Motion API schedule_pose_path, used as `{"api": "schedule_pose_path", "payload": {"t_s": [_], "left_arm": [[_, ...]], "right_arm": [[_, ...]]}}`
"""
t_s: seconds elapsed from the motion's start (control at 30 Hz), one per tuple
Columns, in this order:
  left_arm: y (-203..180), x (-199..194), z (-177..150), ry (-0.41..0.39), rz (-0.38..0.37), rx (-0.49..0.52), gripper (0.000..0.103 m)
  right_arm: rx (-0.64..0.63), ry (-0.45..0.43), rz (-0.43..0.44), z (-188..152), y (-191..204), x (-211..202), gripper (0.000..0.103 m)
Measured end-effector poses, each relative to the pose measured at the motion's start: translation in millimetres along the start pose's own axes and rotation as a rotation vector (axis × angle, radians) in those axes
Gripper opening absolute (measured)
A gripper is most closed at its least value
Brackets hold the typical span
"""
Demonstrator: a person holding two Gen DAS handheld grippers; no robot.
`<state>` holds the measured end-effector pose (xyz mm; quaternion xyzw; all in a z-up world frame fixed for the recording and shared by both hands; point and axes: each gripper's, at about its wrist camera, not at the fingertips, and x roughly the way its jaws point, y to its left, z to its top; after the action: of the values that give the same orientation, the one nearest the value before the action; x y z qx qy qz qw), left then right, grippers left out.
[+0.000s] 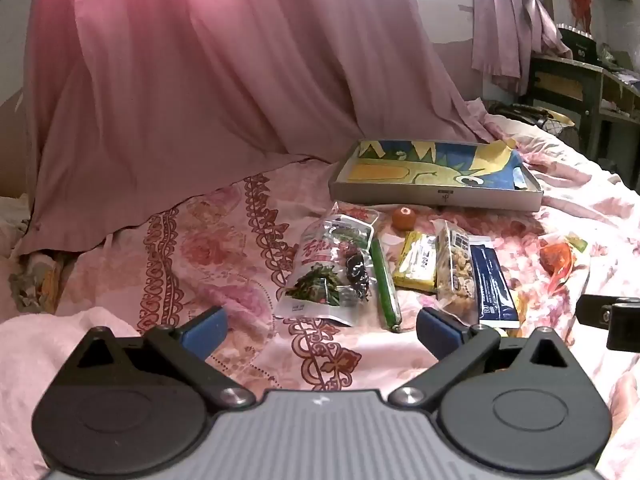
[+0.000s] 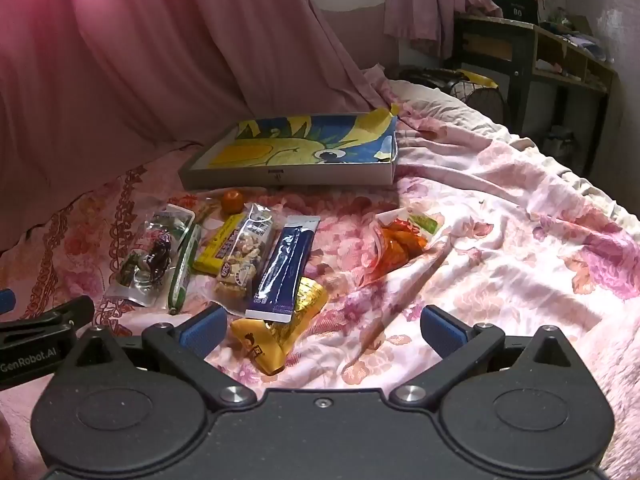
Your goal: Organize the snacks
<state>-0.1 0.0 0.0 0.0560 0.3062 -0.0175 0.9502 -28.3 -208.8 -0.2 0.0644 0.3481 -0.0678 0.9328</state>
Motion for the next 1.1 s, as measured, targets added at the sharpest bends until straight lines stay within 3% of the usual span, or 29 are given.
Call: {"api": "schedule_pose_path", "payload": {"t_s": [1.1], "left_arm": [[-0.1, 0.2, -0.2, 0.008, 0.006, 0.010, 0.103]], "right_arm": [[0.002, 0.008, 0.001, -1.1, 0.8, 0.6, 0.103]]}}
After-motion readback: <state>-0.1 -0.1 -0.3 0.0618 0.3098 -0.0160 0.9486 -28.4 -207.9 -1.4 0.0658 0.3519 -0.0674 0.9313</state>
